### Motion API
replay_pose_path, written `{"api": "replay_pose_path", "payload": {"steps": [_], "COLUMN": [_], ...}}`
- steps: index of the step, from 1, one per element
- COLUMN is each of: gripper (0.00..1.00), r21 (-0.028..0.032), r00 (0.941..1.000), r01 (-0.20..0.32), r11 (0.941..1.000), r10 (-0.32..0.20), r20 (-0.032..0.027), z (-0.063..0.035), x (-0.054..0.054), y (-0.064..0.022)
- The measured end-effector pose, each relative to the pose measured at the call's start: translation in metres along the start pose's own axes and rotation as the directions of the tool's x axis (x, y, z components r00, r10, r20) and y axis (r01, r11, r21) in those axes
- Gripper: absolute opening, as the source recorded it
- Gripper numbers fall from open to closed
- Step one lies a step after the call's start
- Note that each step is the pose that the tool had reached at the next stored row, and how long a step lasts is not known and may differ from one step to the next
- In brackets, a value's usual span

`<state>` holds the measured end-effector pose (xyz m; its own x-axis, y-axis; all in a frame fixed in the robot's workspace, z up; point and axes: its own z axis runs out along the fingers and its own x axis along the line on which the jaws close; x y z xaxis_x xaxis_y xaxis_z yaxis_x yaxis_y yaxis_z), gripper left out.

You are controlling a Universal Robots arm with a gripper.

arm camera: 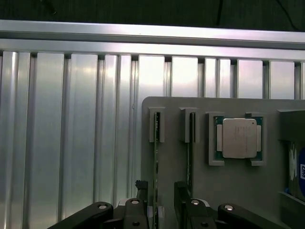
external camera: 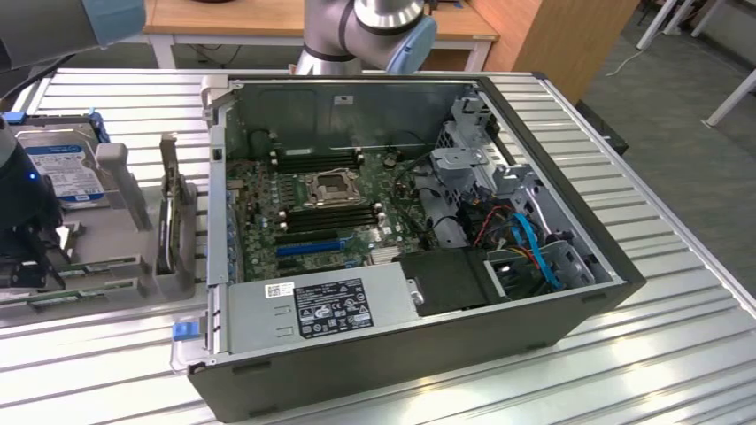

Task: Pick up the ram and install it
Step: 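Pick up the ram and move it above insertion slot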

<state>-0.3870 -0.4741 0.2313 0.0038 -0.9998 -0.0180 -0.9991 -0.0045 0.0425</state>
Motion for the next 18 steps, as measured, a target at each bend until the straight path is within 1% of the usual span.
{"api": "replay_pose_path", "payload": {"steps": [5,18], "gripper": [0.36,0.36], "r21": [-0.0001,-0.0001], "r00": [1.0,1.0], "r01": [0.0,0.0], "r11": [1.0,1.0], "r10": [0.0,0.0], "r20": [0.0,-0.0001], "z": [0.0036,0.0036], "x": [0.0002,0.0012], "y": [-0.0001,-0.0001]}}
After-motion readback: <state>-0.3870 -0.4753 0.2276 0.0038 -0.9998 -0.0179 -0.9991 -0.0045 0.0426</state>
